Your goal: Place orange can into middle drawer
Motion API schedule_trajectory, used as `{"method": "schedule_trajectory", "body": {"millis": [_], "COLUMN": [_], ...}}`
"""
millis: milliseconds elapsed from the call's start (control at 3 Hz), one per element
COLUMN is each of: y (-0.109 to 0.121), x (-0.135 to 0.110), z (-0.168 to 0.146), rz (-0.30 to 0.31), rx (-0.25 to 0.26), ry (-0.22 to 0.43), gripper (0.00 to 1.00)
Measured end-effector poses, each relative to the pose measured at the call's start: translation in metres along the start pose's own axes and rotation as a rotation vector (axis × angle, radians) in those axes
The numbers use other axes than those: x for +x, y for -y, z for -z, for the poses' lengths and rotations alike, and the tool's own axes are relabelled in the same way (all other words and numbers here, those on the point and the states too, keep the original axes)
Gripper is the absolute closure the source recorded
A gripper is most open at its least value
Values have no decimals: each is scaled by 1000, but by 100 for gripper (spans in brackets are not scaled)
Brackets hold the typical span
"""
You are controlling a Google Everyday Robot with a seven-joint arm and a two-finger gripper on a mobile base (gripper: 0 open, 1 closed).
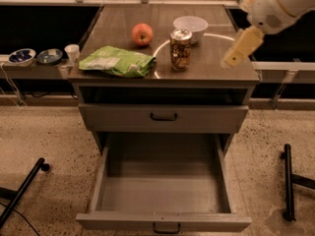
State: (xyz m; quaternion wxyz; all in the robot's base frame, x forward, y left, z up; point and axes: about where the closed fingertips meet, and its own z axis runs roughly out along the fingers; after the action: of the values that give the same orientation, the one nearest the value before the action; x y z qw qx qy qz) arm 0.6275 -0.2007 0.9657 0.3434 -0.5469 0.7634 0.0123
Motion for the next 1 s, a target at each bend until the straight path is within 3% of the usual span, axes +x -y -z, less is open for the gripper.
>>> {"method": "schedule_trajectory", "body": {"millis": [333,667,1000], "y": [38,47,43], "x": [-28,-41,-53], "z": [-50,-91,-136], "rz": [-52,-89,-119], "rx": [-10,-66,-155], "ry": [145,217,262], "gripper": [0,0,0]}}
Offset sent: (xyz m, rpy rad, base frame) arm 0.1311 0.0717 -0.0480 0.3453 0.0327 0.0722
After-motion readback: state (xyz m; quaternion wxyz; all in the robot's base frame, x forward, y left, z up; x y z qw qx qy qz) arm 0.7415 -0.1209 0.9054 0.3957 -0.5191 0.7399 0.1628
